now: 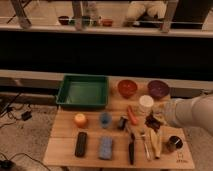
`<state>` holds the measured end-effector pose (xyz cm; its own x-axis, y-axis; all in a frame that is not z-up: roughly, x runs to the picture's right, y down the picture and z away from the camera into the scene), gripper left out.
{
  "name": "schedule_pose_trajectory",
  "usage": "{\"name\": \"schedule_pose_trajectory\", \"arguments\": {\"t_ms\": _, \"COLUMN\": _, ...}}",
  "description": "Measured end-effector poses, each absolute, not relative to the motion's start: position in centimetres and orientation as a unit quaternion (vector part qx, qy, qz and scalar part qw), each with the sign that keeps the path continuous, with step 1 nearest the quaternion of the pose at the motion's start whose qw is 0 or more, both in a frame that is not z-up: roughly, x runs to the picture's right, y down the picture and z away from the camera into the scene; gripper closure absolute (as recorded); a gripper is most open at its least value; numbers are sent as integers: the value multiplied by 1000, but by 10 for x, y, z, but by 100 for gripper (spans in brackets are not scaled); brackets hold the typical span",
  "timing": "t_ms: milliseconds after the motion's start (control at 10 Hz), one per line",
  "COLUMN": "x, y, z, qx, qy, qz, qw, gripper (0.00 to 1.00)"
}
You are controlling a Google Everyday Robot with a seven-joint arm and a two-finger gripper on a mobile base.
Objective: Place grapes in metal cup
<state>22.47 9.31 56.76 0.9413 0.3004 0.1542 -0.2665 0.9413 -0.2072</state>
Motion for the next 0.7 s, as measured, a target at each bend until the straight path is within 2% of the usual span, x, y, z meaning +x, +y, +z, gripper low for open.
{"name": "schedule_pose_trajectory", "arguments": {"t_ms": 700, "x": 275, "y": 94, "z": 557, "qx": -46, "qy": -52, "qz": 218, "qw": 974, "gripper": 100}}
